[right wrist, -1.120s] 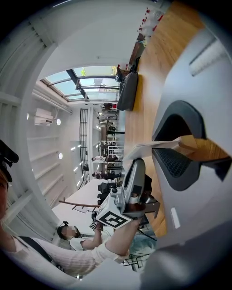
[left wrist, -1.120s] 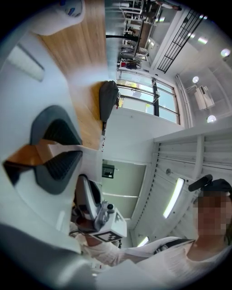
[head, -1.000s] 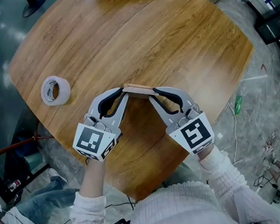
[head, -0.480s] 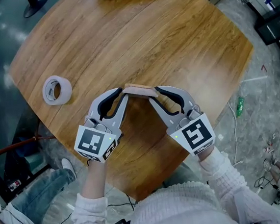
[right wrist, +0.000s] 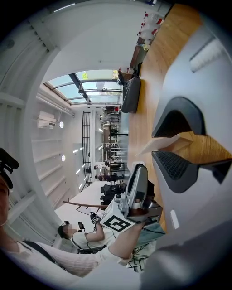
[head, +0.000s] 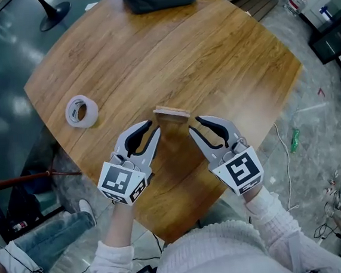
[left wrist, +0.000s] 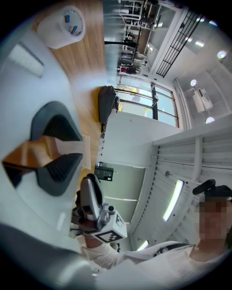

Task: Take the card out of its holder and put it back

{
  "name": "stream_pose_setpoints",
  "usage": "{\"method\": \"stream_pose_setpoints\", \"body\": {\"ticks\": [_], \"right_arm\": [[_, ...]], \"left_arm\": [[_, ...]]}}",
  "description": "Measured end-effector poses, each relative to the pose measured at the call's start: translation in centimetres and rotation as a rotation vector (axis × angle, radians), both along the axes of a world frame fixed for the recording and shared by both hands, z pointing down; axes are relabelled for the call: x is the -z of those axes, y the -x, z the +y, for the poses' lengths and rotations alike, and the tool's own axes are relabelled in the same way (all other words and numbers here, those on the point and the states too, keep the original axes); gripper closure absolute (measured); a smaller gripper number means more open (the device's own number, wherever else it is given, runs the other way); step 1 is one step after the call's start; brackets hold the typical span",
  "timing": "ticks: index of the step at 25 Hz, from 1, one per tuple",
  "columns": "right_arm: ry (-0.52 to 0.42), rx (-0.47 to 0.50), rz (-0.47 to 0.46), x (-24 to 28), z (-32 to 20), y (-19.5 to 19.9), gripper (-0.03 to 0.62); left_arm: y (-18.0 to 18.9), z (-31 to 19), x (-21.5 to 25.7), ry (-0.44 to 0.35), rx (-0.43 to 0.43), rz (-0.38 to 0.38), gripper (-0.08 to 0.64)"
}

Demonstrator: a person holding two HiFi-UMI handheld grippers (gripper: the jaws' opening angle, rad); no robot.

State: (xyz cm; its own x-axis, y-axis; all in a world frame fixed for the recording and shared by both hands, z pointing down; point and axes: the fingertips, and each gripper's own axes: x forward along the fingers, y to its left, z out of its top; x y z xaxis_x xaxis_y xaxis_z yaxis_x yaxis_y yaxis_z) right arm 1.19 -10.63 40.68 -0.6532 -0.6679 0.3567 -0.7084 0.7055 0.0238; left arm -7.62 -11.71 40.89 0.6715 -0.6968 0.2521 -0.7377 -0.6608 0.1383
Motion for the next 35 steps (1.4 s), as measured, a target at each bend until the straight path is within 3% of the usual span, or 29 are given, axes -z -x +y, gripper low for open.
{"method": "stream_pose_setpoints", "body": {"ticks": [8, 13, 22, 26, 30, 35], "right_arm": [[-0.028, 0.027, -0.034, 3.1, 4.3, 0.2, 0.514], [-0.021, 0.04, -0.06, 3.7, 7.5, 0.4, 0.576], [0.069, 0.072, -0.133, 3.5, 12.1, 0.7, 0.592], [0.097, 0.088, -0.143, 3.3, 13.3, 1.0, 0.592], [0.098, 0.115, -0.117, 3.3, 14.1, 1.3, 0.592], [0.109, 0.128, -0.119, 3.2, 14.8, 1.4, 0.592]], "left_arm": [[-1.3, 5.2, 2.3, 0.009, 0.03, 0.049, 0.483], [-2.0, 8.2, 3.3, 0.007, 0.058, 0.055, 0.526], [-3.4, 13.3, 3.0, 0.083, 0.105, 0.046, 0.551], [-3.8, 14.4, 2.7, 0.108, 0.117, 0.079, 0.551], [-3.9, 14.5, 3.3, 0.101, 0.113, 0.125, 0.552], [-4.5, 14.7, 4.2, 0.071, 0.052, 0.118, 0.552]]}}
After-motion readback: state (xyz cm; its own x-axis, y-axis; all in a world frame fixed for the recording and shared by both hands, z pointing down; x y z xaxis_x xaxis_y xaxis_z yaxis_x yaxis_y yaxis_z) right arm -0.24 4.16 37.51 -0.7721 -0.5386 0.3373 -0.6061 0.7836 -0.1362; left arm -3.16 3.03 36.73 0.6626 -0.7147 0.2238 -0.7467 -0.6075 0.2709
